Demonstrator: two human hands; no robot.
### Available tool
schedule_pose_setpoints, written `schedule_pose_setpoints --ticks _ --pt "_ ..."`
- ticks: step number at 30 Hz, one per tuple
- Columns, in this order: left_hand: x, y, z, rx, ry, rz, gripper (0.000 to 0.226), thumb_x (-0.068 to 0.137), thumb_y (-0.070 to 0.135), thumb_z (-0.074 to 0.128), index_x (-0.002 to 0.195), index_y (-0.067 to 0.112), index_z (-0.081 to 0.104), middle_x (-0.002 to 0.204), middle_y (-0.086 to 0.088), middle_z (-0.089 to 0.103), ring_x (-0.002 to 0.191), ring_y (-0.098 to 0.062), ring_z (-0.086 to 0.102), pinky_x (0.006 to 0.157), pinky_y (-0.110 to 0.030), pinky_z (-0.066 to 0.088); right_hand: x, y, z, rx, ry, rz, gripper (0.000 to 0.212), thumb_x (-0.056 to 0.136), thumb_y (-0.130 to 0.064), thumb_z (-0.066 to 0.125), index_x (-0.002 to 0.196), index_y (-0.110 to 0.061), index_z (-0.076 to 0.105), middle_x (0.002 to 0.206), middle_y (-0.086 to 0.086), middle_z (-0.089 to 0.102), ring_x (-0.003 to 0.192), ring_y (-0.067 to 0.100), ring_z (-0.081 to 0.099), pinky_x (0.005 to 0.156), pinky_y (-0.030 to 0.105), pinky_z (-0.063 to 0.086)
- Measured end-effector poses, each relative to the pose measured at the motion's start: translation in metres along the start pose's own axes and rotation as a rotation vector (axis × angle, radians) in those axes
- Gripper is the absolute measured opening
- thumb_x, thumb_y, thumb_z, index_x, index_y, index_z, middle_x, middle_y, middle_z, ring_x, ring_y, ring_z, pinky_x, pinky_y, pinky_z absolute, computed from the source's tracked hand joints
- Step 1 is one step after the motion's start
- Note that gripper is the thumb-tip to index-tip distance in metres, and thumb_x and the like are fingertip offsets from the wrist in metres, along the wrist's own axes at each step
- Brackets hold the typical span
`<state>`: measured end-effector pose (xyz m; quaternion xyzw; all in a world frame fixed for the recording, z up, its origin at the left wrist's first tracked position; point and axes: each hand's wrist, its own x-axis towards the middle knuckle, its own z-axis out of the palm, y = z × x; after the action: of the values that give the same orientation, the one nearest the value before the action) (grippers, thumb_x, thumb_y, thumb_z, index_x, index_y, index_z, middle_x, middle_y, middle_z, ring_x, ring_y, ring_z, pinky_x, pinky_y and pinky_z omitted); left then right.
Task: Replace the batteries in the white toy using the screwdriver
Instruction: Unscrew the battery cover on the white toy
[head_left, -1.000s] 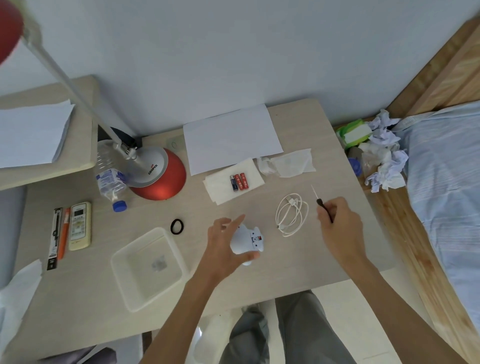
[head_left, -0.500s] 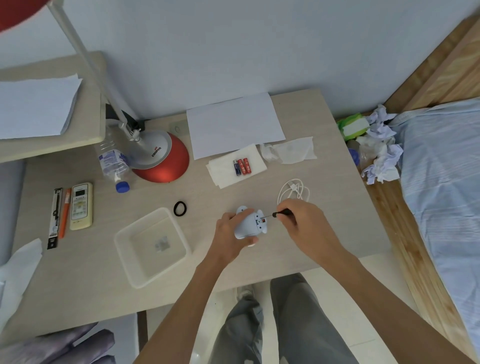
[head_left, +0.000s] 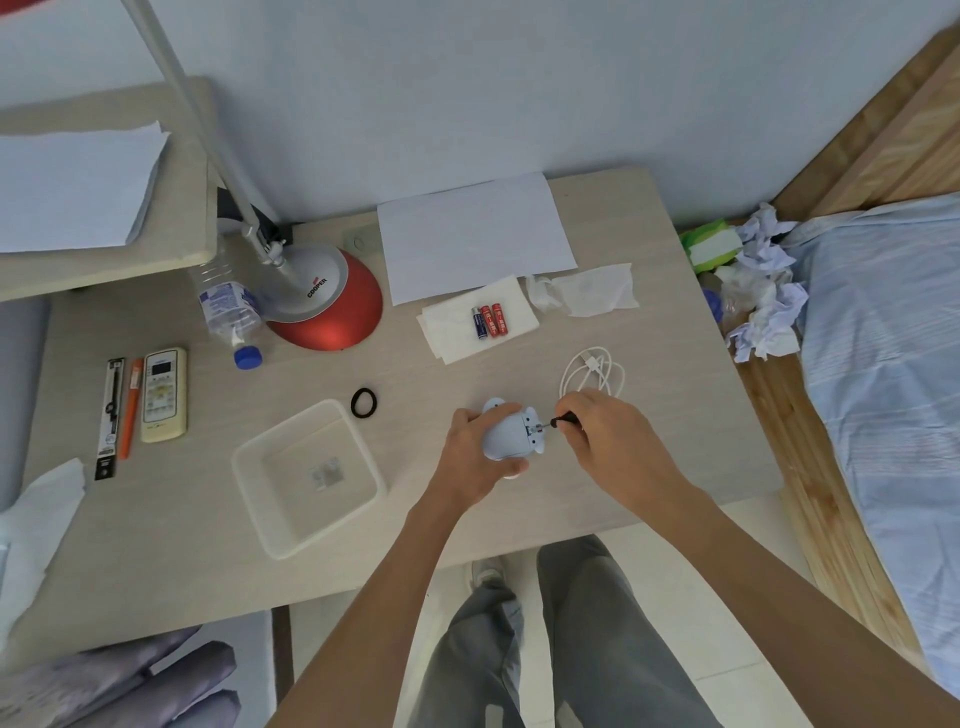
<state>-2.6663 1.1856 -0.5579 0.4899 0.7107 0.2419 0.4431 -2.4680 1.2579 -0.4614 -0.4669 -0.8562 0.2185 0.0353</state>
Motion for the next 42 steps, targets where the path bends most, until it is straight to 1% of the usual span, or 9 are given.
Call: schedule_pose_setpoints --ticks 5,9,12,17,24,32,36,39,42 --pt "0.001 0.0 0.001 -0.02 -0.003 -0.009 0.078 0.078 0.026 0.094 0.146 0.041 0.058 0.129 -0.004 0.043 0.113 -0.019 0.046 0.095 -0.023 0.042 0.001 0.0 0.003 -0.019 0.004 -0.004 0.009 0.107 -0.016 0.057 0.103 -0.012 0.064 0.09 0.004 0.06 0.072 0.028 0.06 0.062 0.042 0.051" --pt "0.003 0.0 0.002 -0.018 -0.012 -0.017 0.078 0.078 0.026 0.094 0.145 0.04 0.058 0.129 -0.004 0.042 0.112 -0.018 0.045 0.087 -0.011 0.039 0.004 -0.001 0.003 0.005 0.024 -0.019 0.007 0.106 -0.014 0.058 0.103 -0.012 0.064 0.091 0.003 0.061 0.072 0.026 0.059 0.061 0.042 0.052" --pt "0.004 0.0 0.001 -0.027 -0.015 -0.025 0.078 0.078 0.025 0.094 0.145 0.042 0.058 0.129 -0.004 0.043 0.113 -0.018 0.045 0.092 -0.019 0.044 0.002 -0.003 0.005 0.009 0.022 -0.027 0.007 0.106 -0.015 0.058 0.103 -0.012 0.063 0.09 0.003 0.06 0.072 0.026 0.058 0.062 0.044 0.053" --pt "0.008 -0.003 0.001 -0.02 -0.015 -0.028 0.079 0.075 0.028 0.095 0.144 0.041 0.059 0.131 -0.004 0.045 0.115 -0.021 0.047 0.08 -0.006 0.034 0.0 0.0 0.008 0.015 0.039 -0.022 0.008 0.107 -0.016 0.055 0.104 -0.013 0.062 0.093 0.003 0.059 0.073 0.026 0.057 0.064 0.043 0.053" --pt "0.008 0.0 -0.002 -0.031 -0.031 -0.044 0.08 0.075 0.028 0.095 0.145 0.041 0.058 0.129 -0.004 0.044 0.114 -0.022 0.047 0.092 -0.027 0.043 -0.002 0.004 0.015 0.011 0.045 -0.009 0.008 0.107 -0.015 0.053 0.105 -0.014 0.06 0.093 0.001 0.056 0.071 0.023 0.055 0.063 0.043 0.054" --pt "0.009 0.003 -0.002 -0.036 -0.042 -0.044 0.081 0.075 0.025 0.096 0.144 0.041 0.058 0.131 -0.004 0.042 0.116 -0.022 0.048 0.095 -0.028 0.045 0.008 0.008 0.02 -0.122 -0.072 0.002 0.013 0.101 -0.004 0.064 0.108 -0.013 0.058 0.103 0.002 0.053 0.061 0.021 0.052 0.054 0.035 0.048" --pt "0.01 0.006 0.001 -0.049 -0.048 -0.058 0.081 0.074 0.024 0.097 0.144 0.038 0.059 0.133 -0.004 0.041 0.116 -0.02 0.047 0.093 -0.026 0.046 0.012 0.008 0.016 -0.217 -0.091 0.021 0.004 0.107 -0.016 0.059 0.108 -0.013 0.061 0.099 0.004 0.059 0.065 0.023 0.058 0.058 0.034 0.049" --pt "0.009 0.007 0.002 -0.042 -0.05 -0.054 0.082 0.073 0.024 0.097 0.144 0.037 0.059 0.133 -0.005 0.042 0.118 -0.021 0.047 0.094 -0.029 0.05 0.012 0.007 0.012 -0.221 -0.092 0.039 0.022 0.111 -0.033 0.053 0.105 -0.013 0.061 0.095 0.003 0.062 0.07 0.027 0.064 0.061 0.036 0.049" --pt "0.01 0.005 0.001 -0.049 -0.053 -0.054 0.081 0.074 0.025 0.097 0.144 0.038 0.058 0.133 -0.006 0.044 0.118 -0.022 0.048 0.086 -0.02 0.045 0.01 0.009 0.008 -0.208 -0.096 0.018 0.023 0.11 -0.036 0.053 0.105 -0.014 0.059 0.093 0.001 0.062 0.067 0.026 0.063 0.06 0.038 0.051"
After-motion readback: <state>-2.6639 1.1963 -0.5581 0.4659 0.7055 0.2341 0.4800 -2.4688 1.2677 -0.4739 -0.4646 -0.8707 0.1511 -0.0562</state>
